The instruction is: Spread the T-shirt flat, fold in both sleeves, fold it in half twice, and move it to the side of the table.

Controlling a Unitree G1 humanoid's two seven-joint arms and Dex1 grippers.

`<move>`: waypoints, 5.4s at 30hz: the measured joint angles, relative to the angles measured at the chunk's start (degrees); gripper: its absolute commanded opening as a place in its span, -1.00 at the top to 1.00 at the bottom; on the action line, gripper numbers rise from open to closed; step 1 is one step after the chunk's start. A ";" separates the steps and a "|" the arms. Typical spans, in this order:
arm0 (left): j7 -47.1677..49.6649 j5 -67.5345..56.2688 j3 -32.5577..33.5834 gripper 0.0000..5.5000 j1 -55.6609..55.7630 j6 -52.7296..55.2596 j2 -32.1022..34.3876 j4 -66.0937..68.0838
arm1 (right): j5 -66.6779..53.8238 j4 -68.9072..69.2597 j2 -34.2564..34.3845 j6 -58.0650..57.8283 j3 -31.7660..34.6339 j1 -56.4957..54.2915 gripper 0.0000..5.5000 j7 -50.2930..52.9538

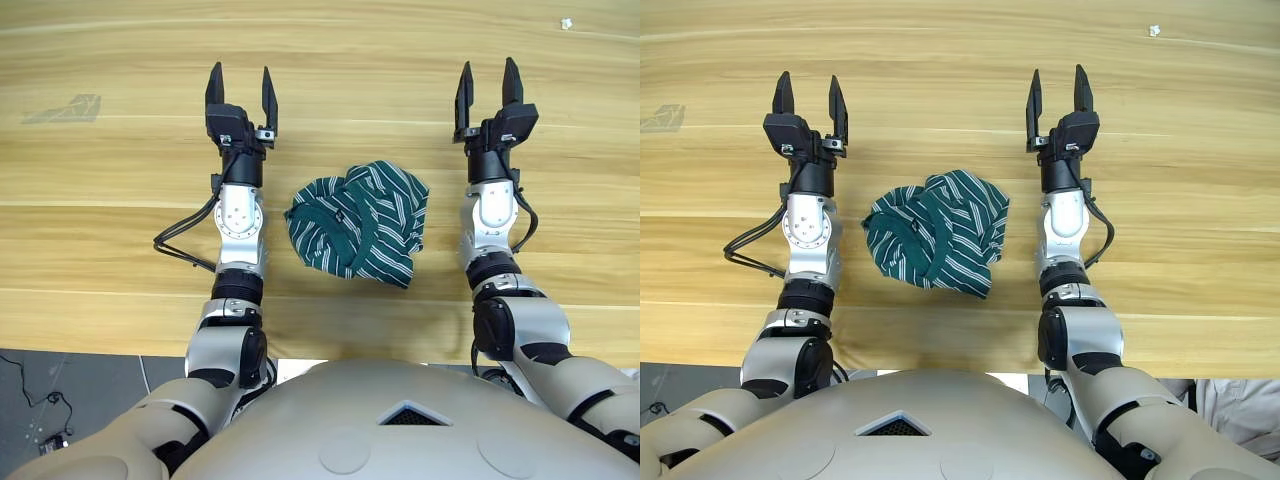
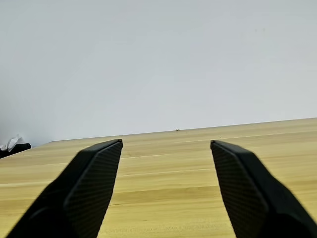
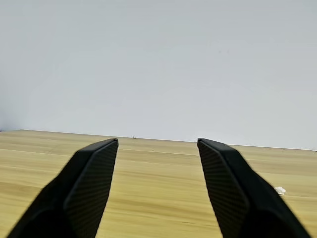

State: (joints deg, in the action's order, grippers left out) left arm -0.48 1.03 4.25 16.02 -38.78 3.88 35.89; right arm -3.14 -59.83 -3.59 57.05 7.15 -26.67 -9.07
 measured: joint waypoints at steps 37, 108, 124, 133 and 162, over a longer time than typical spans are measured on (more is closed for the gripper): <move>2.22 0.56 -1.23 -0.21 -6.90 6.61 -3.17 -13.19 | 19.02 50.56 -12.51 -13.88 -25.49 44.75 -0.08 -21.91; -39.87 -23.73 -6.35 -0.21 -37.37 24.71 18.38 -46.23 | -0.06 74.12 -29.58 -43.12 -17.98 24.92 0.98 -33.71; -43.61 -16.81 -12.16 -0.13 -37.36 26.03 18.13 -40.82 | 0.04 74.05 -29.20 -42.11 -18.61 24.97 0.98 -33.66; -43.70 -13.74 -13.74 0.36 -36.47 23.62 17.67 -38.87 | 0.03 74.07 -28.57 -41.93 -18.65 25.50 0.98 -33.65; -44.78 -1.63 -8.63 1.00 5.18 34.03 32.26 -39.90 | -2.55 50.93 -28.70 -40.07 -15.31 2.28 0.98 -38.65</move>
State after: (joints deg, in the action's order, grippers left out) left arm -45.25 -0.60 -4.39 21.20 -4.75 36.14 -4.01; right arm -5.69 -8.90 -32.29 16.98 -8.16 -24.39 -47.71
